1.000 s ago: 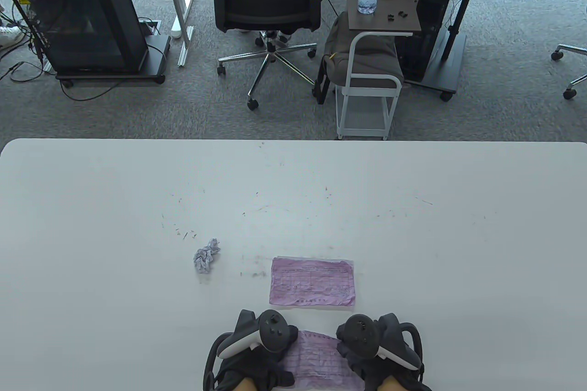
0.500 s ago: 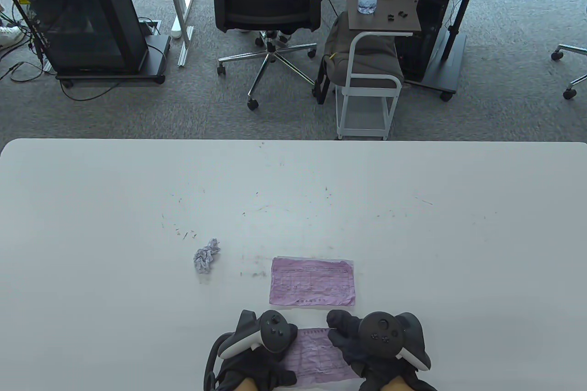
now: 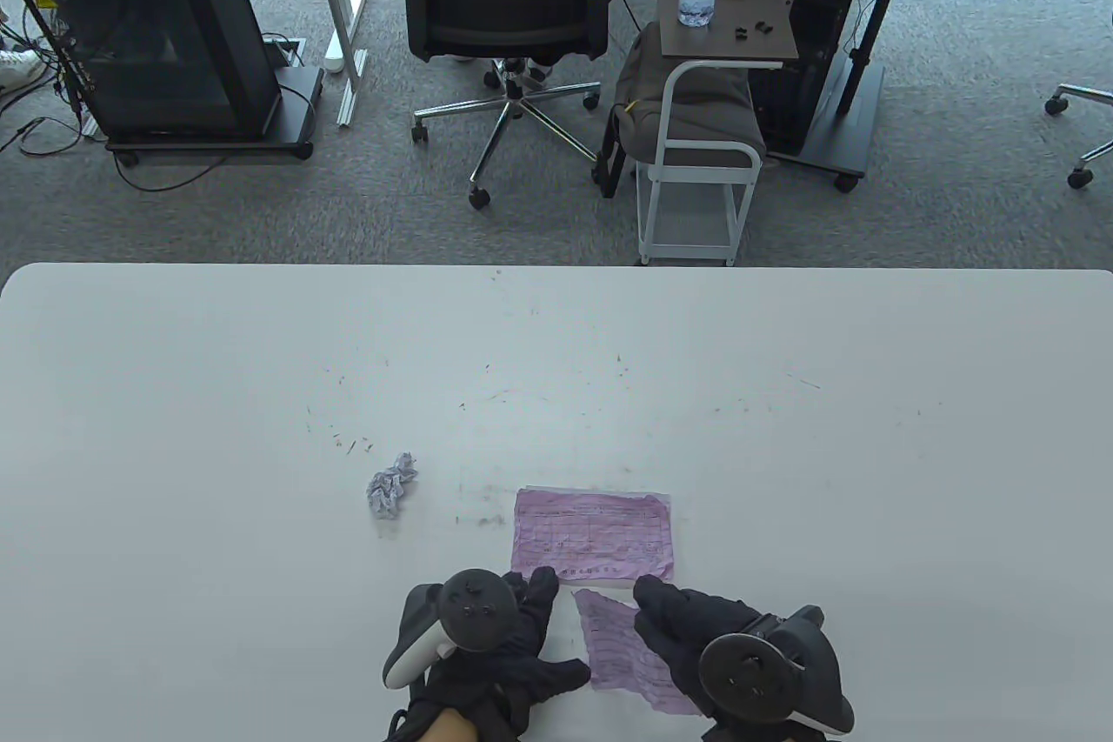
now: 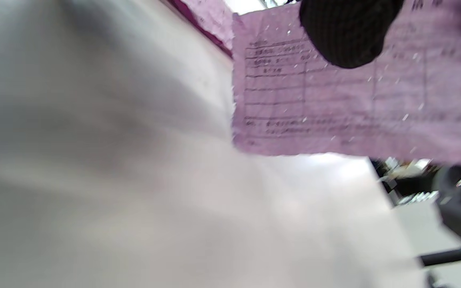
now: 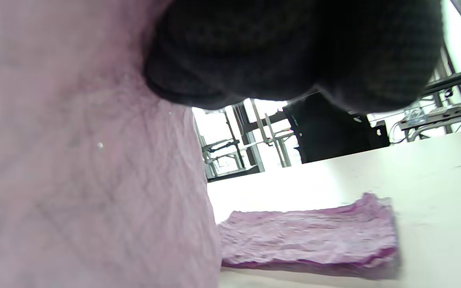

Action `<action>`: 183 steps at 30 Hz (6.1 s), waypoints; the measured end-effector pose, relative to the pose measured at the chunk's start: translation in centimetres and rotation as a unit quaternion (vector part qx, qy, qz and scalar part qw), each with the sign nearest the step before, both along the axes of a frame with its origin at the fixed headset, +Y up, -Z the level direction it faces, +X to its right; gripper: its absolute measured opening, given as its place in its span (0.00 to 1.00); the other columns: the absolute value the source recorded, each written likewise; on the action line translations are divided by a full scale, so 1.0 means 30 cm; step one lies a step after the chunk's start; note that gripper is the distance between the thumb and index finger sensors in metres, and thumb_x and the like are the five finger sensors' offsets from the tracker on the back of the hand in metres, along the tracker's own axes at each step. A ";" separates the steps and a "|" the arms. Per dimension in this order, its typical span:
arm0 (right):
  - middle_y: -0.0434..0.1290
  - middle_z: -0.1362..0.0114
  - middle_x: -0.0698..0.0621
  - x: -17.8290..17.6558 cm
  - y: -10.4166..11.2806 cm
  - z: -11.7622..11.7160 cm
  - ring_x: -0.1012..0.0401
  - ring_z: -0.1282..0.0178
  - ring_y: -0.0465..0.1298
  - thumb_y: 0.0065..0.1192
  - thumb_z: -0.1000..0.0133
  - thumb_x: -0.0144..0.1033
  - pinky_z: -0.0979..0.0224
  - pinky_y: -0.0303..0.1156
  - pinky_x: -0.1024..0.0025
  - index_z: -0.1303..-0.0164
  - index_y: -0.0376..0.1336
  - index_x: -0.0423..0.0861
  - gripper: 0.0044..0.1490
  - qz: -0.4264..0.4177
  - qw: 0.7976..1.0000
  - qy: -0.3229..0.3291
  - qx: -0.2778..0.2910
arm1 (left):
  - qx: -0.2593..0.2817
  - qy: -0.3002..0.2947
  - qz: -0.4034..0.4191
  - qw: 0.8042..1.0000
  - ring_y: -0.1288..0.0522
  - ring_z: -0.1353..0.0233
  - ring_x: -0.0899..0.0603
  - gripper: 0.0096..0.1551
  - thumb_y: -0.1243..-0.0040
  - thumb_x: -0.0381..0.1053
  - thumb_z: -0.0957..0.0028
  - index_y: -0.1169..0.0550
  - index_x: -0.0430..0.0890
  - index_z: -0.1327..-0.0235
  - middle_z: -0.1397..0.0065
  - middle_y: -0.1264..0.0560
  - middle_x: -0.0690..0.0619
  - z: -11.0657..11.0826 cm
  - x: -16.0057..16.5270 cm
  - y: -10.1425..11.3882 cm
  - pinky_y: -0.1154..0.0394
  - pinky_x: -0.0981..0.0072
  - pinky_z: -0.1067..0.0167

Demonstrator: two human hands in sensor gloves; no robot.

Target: Flatten crumpled invoices and stack

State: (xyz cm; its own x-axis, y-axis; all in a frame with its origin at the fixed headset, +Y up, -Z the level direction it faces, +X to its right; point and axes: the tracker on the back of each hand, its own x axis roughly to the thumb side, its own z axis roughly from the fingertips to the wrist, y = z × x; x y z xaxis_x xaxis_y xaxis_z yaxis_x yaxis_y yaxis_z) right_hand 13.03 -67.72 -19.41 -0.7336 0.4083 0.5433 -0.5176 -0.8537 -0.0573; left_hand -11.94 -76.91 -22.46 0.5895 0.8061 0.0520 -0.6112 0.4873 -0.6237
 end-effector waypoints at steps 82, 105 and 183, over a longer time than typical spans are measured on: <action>0.55 0.21 0.29 -0.019 -0.130 -0.260 0.35 0.30 0.65 0.63 0.44 0.57 0.40 0.75 0.44 0.21 0.45 0.40 0.53 0.290 0.942 -0.157 -0.066 | 0.179 0.044 -0.202 0.962 0.57 0.24 0.21 0.38 0.42 0.49 0.38 0.41 0.40 0.18 0.20 0.59 0.35 -0.310 -0.050 -0.029 0.49 0.29 0.32; 0.46 0.18 0.26 0.005 -0.096 -0.023 0.29 0.25 0.55 0.61 0.43 0.61 0.34 0.66 0.33 0.19 0.42 0.42 0.55 0.237 0.964 -0.093 -0.078 | 0.117 0.111 -0.359 0.919 0.40 0.32 0.24 0.30 0.39 0.38 0.40 0.34 0.35 0.25 0.24 0.45 0.33 -0.338 -0.280 -0.035 0.34 0.39 0.39; 0.81 0.50 0.43 -0.005 -0.077 -0.027 0.55 0.59 0.82 0.66 0.42 0.36 0.51 0.82 0.54 0.37 0.65 0.39 0.26 -0.141 0.973 0.113 -0.142 | 0.222 -0.020 0.036 0.974 0.17 0.54 0.44 0.40 0.29 0.45 0.45 0.35 0.39 0.22 0.38 0.24 0.43 0.080 0.059 0.198 0.22 0.42 0.45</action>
